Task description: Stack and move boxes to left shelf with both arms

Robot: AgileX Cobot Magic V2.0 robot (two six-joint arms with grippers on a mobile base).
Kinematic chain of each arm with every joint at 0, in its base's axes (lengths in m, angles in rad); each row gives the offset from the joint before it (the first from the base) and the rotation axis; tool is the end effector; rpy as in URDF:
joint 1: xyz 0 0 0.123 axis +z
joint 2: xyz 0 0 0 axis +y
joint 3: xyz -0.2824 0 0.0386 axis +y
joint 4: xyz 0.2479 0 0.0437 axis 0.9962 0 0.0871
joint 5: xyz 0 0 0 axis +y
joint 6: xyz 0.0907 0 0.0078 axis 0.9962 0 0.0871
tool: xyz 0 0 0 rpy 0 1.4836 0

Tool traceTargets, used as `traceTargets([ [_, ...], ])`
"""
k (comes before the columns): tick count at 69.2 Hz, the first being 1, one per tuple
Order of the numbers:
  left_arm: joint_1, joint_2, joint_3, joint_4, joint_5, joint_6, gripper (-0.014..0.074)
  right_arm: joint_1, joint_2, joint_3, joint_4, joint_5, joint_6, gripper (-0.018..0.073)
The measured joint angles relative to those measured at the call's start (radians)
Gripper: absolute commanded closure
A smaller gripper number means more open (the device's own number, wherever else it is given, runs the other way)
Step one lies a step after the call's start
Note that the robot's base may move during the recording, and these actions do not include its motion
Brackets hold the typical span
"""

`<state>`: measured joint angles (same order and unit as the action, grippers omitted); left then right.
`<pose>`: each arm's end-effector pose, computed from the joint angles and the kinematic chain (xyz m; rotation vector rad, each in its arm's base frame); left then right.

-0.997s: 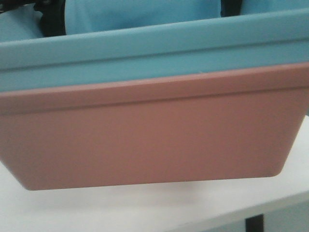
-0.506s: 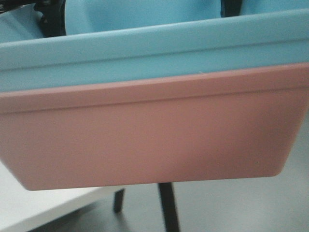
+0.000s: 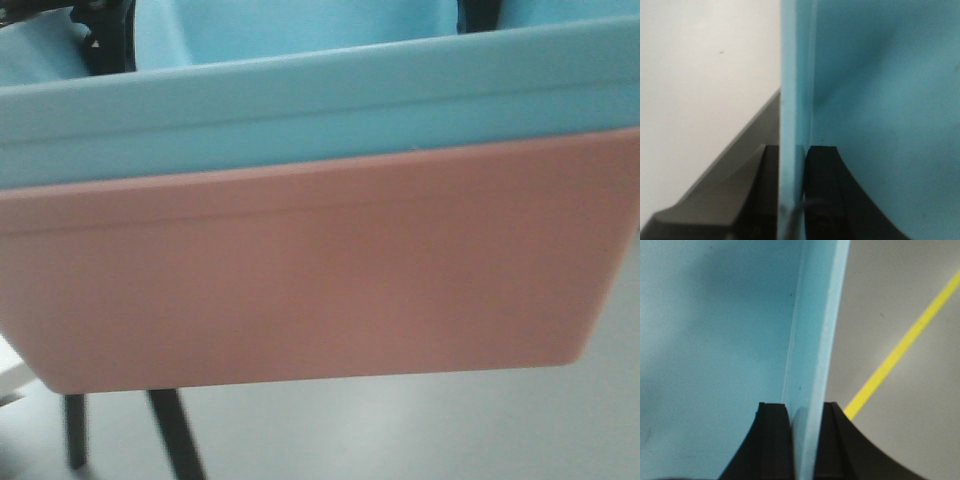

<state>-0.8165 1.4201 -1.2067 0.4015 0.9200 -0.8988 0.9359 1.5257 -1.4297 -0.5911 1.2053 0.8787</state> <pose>0.2216 -0.1945 0.3251 0.0967 2.5111 -0.1891 0.2212 0.2203 0.3557 -0.2121 2.4574 -0.1113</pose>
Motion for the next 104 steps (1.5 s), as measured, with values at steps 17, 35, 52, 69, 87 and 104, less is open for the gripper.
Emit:
traceTargets([
  [17,0.000,0.000,0.000,0.000,0.000,0.000,0.0606,0.000,0.000,0.000,0.000,0.000,0.000,0.0506],
  [35,0.000,0.000,0.000,0.000,0.000,0.000,0.0606,0.000,0.000,0.000,0.000,0.000,0.000,0.0506],
  [52,0.000,0.000,0.000,0.000,0.000,0.000,0.0606,0.000,0.000,0.000,0.000,0.002,0.000,0.0506],
  [69,0.000,0.000,0.000,0.000,0.000,0.000,0.0606,0.000,0.000,0.000,0.000,0.002,0.000,0.0506],
  [87,0.000,0.000,0.000,0.000,0.000,0.000,0.0606,0.000,0.000,0.000,0.000,0.002,0.000,0.0506],
  [104,-0.001,0.000,0.000,0.000,0.000,0.000,0.0606,0.000,0.000,0.000,0.000,0.002,0.000,0.0506],
])
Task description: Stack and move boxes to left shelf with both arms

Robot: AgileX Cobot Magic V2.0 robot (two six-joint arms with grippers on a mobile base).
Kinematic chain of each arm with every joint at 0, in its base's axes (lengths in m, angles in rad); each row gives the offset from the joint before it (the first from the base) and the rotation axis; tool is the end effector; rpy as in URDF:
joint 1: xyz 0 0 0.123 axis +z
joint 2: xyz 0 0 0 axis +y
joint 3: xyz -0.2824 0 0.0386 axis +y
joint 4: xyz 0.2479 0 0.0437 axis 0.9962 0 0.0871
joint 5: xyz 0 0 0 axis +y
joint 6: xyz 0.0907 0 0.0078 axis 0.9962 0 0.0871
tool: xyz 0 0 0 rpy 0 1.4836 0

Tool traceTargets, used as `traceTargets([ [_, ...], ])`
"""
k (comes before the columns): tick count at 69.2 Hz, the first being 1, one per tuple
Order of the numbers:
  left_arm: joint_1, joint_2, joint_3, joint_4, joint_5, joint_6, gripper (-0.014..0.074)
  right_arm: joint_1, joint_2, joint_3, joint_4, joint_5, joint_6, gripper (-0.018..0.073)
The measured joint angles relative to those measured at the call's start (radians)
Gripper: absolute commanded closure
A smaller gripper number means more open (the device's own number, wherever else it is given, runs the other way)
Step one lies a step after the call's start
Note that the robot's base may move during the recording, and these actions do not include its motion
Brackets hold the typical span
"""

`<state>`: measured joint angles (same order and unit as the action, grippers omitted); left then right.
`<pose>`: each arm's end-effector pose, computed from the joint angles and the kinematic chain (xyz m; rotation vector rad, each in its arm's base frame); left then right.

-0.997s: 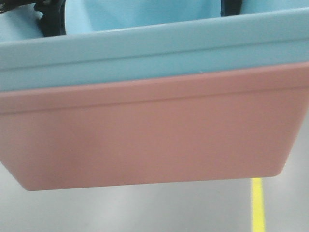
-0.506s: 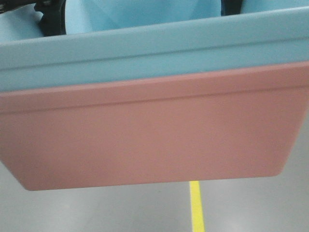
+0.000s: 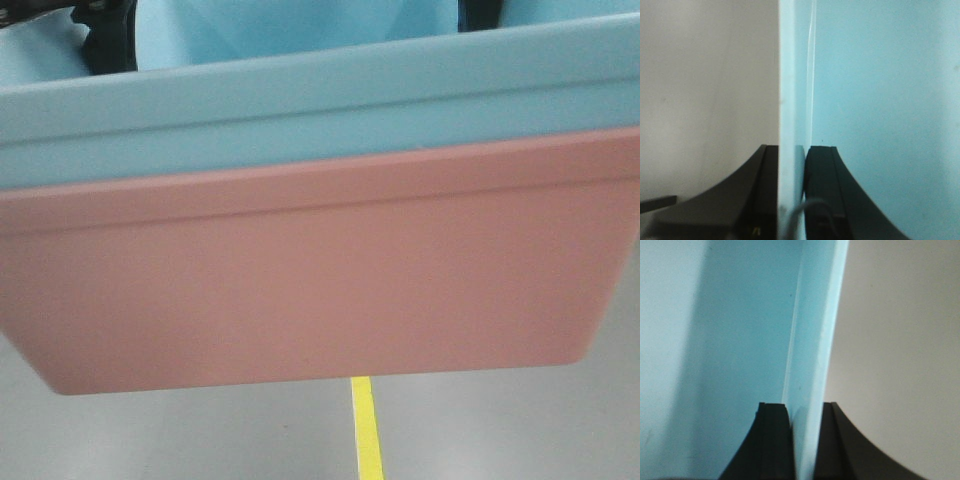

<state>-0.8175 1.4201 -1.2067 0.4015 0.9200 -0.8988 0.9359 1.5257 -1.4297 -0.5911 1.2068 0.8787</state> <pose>0.2214 -0.1947 0.3251 0.0980 2.5111 -0.1895 0.2211 0.2202 0.3556 -0.2116 2.4582 -0.1128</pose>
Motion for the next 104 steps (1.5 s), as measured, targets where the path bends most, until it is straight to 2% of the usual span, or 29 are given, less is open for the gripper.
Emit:
traceTargets([
  [104,0.000,0.002,0.000,0.000,-0.002,0.000,0.0606,-0.003,0.000,0.000,0.000,0.000,0.000,0.0506],
])
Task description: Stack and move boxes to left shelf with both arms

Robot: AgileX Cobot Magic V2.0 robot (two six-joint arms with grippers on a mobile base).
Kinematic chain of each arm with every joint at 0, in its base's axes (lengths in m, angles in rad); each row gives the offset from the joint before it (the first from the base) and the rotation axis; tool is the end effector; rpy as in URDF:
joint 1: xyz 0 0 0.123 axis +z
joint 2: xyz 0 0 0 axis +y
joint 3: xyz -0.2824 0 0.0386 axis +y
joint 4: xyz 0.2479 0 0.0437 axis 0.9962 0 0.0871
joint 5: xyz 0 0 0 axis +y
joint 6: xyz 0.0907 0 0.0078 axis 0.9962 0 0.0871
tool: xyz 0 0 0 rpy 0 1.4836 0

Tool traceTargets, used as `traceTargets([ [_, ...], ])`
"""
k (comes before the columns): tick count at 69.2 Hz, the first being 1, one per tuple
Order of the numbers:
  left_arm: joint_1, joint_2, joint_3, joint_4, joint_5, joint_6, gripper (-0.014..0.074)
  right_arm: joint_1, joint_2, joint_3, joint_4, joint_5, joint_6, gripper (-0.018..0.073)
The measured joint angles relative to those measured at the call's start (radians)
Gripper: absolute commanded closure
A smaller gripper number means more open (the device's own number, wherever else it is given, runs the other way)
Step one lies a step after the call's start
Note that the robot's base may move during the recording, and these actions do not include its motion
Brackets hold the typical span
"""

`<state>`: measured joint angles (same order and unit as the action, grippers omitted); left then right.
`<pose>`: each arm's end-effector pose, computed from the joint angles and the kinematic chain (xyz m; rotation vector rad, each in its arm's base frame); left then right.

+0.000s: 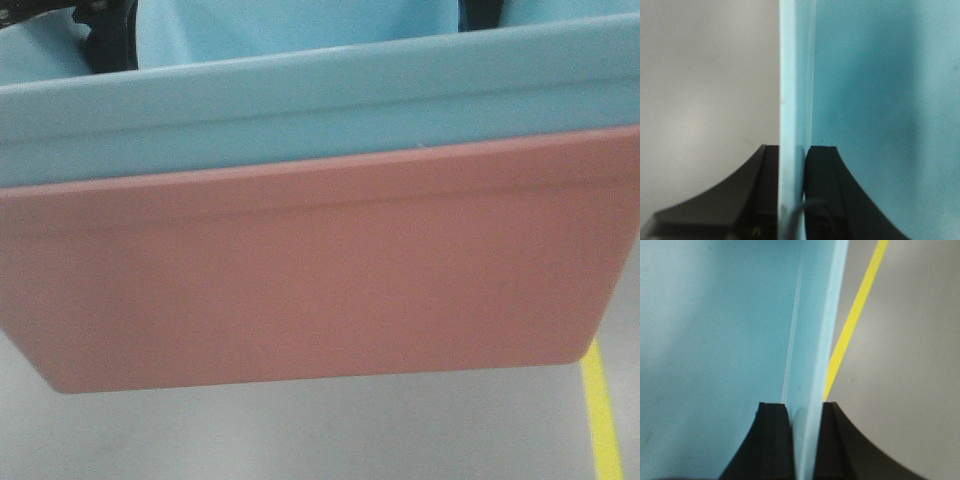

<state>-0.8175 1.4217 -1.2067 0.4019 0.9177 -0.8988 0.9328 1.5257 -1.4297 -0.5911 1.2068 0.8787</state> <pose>0.2218 -0.1951 0.3247 0.0991 2.5105 -0.1901 0.2218 0.2195 0.3556 -0.2078 2.4586 -0.1142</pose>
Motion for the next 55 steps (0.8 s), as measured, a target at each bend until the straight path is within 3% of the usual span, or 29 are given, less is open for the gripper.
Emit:
traceTargets([
  [55,0.000,0.031,0.000,0.000,-0.011,-0.002,0.0606,0.000,0.002,0.000,-0.009,0.000,0.000,0.0506],
])
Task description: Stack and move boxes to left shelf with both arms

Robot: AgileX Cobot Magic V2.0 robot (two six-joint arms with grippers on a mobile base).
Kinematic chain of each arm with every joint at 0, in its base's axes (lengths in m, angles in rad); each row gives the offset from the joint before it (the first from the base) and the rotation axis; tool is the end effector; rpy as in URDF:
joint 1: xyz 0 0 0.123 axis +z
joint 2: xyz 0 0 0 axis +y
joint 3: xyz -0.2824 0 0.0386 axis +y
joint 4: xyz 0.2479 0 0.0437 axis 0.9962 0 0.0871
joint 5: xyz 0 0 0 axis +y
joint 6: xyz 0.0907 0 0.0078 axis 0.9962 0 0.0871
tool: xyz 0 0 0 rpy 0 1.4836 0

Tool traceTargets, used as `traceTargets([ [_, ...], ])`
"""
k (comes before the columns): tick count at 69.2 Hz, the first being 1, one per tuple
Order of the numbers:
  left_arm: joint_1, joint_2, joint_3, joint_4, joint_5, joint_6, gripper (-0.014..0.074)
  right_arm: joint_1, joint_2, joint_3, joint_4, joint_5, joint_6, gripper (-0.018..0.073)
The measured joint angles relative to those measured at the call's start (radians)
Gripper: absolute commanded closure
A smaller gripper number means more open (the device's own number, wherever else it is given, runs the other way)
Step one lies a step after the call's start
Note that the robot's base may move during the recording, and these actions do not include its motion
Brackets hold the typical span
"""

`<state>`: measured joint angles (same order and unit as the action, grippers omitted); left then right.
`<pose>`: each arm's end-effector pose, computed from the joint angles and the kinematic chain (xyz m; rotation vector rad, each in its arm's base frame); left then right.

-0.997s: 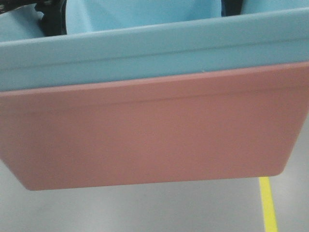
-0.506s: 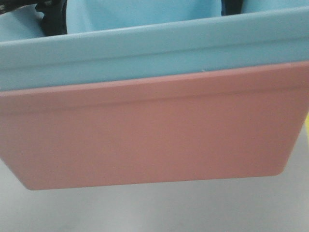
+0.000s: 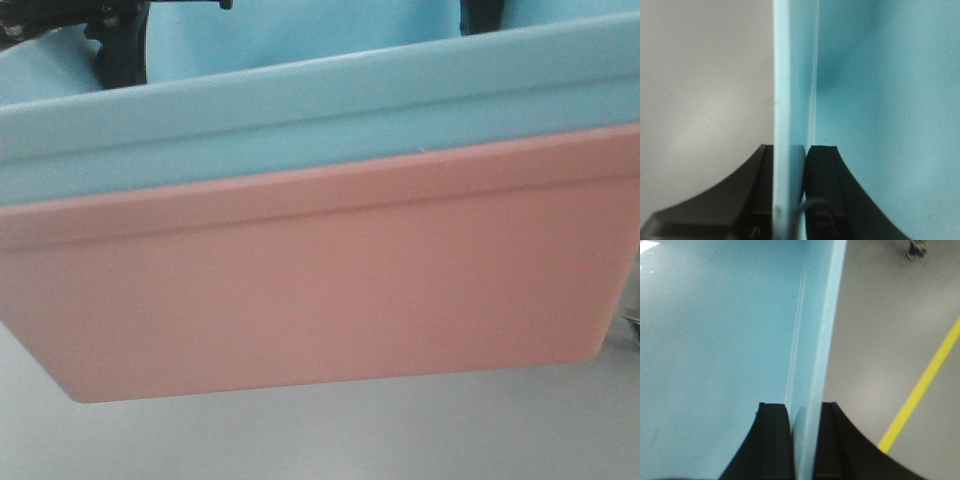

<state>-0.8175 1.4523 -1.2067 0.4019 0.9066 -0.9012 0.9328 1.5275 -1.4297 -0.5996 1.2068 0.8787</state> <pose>0.2263 -0.2003 0.3160 0.1064 2.5267 -0.1760 0.2225 0.2195 0.3555 -0.2101 2.4528 -0.1226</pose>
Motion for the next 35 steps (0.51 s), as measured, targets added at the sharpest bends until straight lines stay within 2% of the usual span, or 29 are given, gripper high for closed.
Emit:
traceTargets([
  [35,0.000,0.032,0.000,0.000,-0.023,-0.011,0.0606,-0.002,0.002,0.000,-0.016,0.005,0.000,0.0506],
])
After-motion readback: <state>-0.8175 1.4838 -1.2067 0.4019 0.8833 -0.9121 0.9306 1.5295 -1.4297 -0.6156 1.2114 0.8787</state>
